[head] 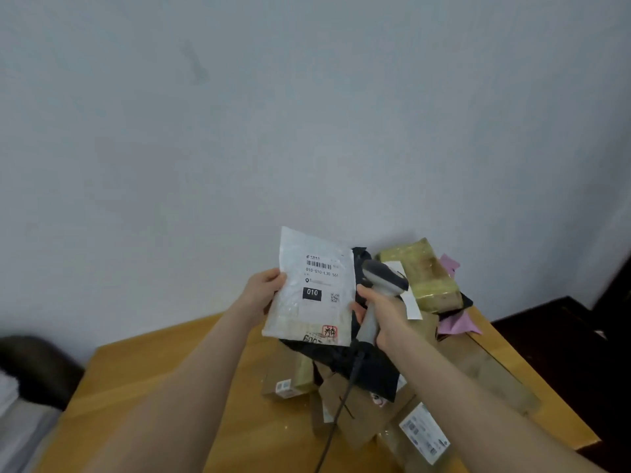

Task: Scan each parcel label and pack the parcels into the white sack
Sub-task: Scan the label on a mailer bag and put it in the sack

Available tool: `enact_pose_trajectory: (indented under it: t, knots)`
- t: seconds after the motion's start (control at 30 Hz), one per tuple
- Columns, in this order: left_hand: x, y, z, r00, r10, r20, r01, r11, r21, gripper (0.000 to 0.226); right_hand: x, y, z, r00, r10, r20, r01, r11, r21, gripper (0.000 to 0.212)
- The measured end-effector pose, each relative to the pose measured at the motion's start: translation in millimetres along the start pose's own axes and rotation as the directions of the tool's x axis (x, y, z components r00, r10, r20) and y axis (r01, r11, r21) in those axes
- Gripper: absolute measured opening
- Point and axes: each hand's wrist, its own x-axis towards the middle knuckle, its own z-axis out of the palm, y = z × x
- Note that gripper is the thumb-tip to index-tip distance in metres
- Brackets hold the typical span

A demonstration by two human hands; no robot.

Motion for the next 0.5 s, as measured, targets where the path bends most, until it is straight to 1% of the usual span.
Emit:
enact_pose_trajectory:
  t: [0.07,0.13,0.2,0.27,0.33,0.4,0.5]
  knots:
    - [-8.3,-1.8,-21.4,0.998,-0.036,0.060,0.039,0.998,-0.047,0.018,-5.5,14.0,14.6,0.999,0.035,0.029,-0.034,0.999,-0.043,0.012]
    - [-15.2,-6.8,-40.9,0.998,-0.047,0.048,0.048,0.999,-0.023,0.017,-11.2,31.7,29.2,0.999,0.036,-0.011,-0.037,0.989,-0.146,0.011]
    - [-21.4,-13.1,-60.3,0.999,-0.053,-0.009,0.053,0.996,0.066,0.019,-18.7,50.7,42.5,0.995,-0.028,-0.101,-0.004,0.954,-0.299,0.019]
    - [-25.3,-19.9,-79.8,0.997,-0.055,-0.058,0.066,0.979,0.191,0.021,-27.6,67.0,54.0,0.986,-0.092,-0.138,0.031,0.920,-0.391,0.025]
    - [-28.6,-28.2,-96.5,0.993,-0.033,-0.117,0.058,0.976,0.212,0.020,-35.3,81.5,62.4,0.987,-0.102,-0.123,0.043,0.911,-0.411,0.023]
    - [-31.0,-35.7,-108.7,0.982,-0.011,-0.188,0.050,0.978,0.203,0.018,-41.8,93.1,67.6,0.992,-0.096,-0.085,0.055,0.915,-0.399,0.017]
    - [-32.2,-46.1,-123.7,0.965,0.017,-0.263,0.037,0.980,0.197,0.019,-50.5,105.4,69.4,0.991,-0.131,-0.036,0.107,0.914,-0.391,0.008]
